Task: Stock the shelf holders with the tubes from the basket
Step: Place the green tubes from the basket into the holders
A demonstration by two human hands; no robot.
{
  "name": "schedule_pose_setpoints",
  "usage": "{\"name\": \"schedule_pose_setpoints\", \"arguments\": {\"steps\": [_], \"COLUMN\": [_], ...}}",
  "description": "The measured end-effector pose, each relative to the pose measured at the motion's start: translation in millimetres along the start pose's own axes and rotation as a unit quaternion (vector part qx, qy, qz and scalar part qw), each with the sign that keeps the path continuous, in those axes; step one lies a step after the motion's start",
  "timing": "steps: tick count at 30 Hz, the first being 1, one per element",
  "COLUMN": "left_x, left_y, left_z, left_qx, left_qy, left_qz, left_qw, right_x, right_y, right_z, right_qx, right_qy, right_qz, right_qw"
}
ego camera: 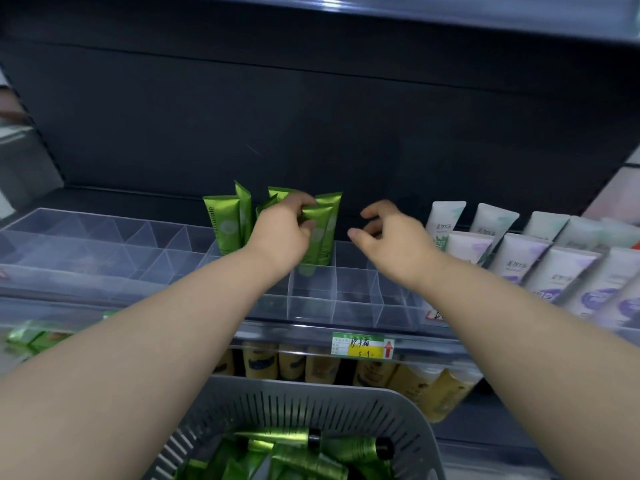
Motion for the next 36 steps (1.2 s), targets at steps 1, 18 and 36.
{"name": "schedule_pose_setpoints", "arguments": {"steps": [1,18,36], "left_x": [-2.7,-38.2,-18.5], "left_y": [-2.2,-42.3,68.5], "left_z": [-0.2,-99.6,-271.7], "left_qx": [0.009,0.22,-0.003], "left_qy": [-0.001,0.132,0.274], "left_qz": [0.003,0.29,0.222], "left_qw": [1.0,0.922,0.936], "right_x": [0.7,20.4,113.0], "right_y": [0.4,10.3,-43.0], "right_z": [-1.7,-76.5,-196.9], "right_qx": [-0.003,-0.079,-0.01], "right_qy": [0.003,0.06,0.261], "right_qz": [-0.004,-0.075,-0.133], "right_qw": [1.0,0.992,0.956]}}
Point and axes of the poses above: each hand's wrist, its own z-axis towards the middle knuckle, its own x-axis out of the palm, y = z × x, the point moved 4 cm from there along z, towards the middle knuckle, and after that the axes turned 7 degrees about x, right-handed, at the moved point
